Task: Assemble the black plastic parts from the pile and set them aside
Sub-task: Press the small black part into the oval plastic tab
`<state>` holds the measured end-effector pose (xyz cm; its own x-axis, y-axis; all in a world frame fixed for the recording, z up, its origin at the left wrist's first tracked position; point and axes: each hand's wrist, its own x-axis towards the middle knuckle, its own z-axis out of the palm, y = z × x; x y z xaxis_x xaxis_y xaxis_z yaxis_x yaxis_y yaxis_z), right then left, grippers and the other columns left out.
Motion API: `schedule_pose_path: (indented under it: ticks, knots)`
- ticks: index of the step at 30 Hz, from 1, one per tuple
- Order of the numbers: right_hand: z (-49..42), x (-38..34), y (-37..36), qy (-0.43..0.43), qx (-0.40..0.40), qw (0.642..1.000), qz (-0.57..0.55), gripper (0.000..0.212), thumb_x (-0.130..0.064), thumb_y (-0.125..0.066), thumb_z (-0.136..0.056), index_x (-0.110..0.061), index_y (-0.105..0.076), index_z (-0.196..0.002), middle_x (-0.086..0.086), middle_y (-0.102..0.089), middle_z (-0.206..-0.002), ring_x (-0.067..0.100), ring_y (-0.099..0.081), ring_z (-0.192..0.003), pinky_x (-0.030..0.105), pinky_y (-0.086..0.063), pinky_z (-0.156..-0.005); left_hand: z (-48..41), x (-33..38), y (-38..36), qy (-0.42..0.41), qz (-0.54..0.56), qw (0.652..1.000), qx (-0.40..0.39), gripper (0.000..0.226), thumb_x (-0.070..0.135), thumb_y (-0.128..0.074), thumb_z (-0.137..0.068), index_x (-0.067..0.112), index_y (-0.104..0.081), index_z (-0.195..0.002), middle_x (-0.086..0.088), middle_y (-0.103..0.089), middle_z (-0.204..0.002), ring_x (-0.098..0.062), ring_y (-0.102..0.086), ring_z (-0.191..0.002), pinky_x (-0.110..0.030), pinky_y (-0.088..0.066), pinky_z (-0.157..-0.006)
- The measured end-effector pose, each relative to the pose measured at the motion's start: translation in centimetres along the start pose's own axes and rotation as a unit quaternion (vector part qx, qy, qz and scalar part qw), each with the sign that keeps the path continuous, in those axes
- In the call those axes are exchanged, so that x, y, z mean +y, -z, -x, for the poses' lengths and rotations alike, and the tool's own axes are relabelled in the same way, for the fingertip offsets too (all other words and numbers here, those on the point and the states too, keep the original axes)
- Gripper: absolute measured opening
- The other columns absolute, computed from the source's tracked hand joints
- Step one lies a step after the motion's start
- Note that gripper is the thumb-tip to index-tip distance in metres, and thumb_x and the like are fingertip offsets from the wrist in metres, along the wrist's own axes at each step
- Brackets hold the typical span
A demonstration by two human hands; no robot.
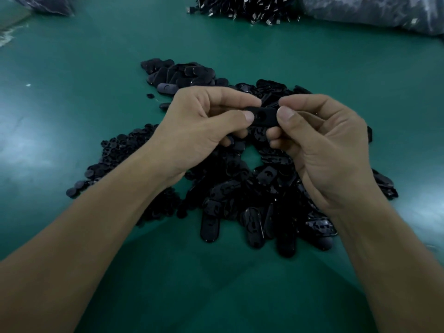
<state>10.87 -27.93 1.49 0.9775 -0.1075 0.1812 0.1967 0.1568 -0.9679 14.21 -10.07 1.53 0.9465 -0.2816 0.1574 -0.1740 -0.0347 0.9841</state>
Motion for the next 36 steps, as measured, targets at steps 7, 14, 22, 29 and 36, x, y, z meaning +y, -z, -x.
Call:
schedule_pose_path:
  ticks: [7, 14, 22, 29, 36]
  knots:
    - [0.7, 1.1, -0.6, 0.114, 0.007, 0.943, 0.314, 0.012, -0.015, -0.071, -0.093, -0.027, -0.07, -0.095, -0.014, -0.07, -0.083, 0.001, -0.067, -0.077, 0.013, -0.051, -0.068, -1.0, -0.3, 1.6, 0.004, 0.042, 0.987, 0.157, 0.011, 0.005, -0.07, -0.089, 0.015, -0.075, -0.093, -0.001, -0.075, -0.075, -0.014, -0.072, -0.072, -0.022, -0.055, -0.067]
    - [1.6, 0.7, -3.6, 0.132, -0.222, 0.803, 0.538, 0.017, -0.036, -0.062, -0.096, -0.026, -0.071, -0.106, -0.009, -0.06, -0.096, 0.014, -0.05, -0.098, 0.034, -0.045, -0.086, -1.6, -0.3, 3.1, 0.02, 0.083, 0.961, 0.264, 0.011, 0.004, -0.068, -0.091, 0.014, -0.072, -0.09, 0.004, -0.071, -0.066, -0.012, -0.07, -0.07, -0.023, -0.054, -0.067]
    - [1.5, -0.2, -7.8, 0.141, -0.266, 0.756, 0.581, 0.031, -0.046, -0.062, -0.093, -0.021, -0.066, -0.111, -0.001, -0.053, -0.104, 0.022, -0.047, -0.107, 0.038, -0.046, -0.087, -1.4, -0.4, 2.7, 0.014, 0.041, 0.962, 0.268, 0.01, 0.005, -0.069, -0.09, 0.014, -0.073, -0.091, 0.004, -0.072, -0.067, -0.012, -0.071, -0.07, -0.02, -0.053, -0.064]
    - [1.3, 0.2, -8.7, 0.128, -0.273, 0.738, 0.604, 0.021, -0.032, -0.061, -0.096, -0.016, -0.065, -0.109, 0.005, -0.058, -0.115, 0.025, -0.053, -0.107, 0.031, -0.041, -0.079, -1.3, -0.3, 2.2, 0.011, 0.02, 0.966, 0.258, 0.011, 0.005, -0.07, -0.09, 0.015, -0.073, -0.09, 0.005, -0.073, -0.068, -0.011, -0.072, -0.069, -0.019, -0.054, -0.063]
    - [1.3, 0.5, -8.9, 0.113, -0.278, 0.751, 0.588, 0.018, -0.027, -0.059, -0.096, -0.012, -0.063, -0.105, 0.008, -0.059, -0.108, 0.028, -0.055, -0.102, 0.037, -0.048, -0.086, -1.2, -0.3, 2.1, 0.017, 0.016, 0.966, 0.257, 0.011, 0.005, -0.069, -0.09, 0.015, -0.073, -0.09, 0.003, -0.072, -0.068, -0.011, -0.071, -0.069, -0.02, -0.054, -0.064]
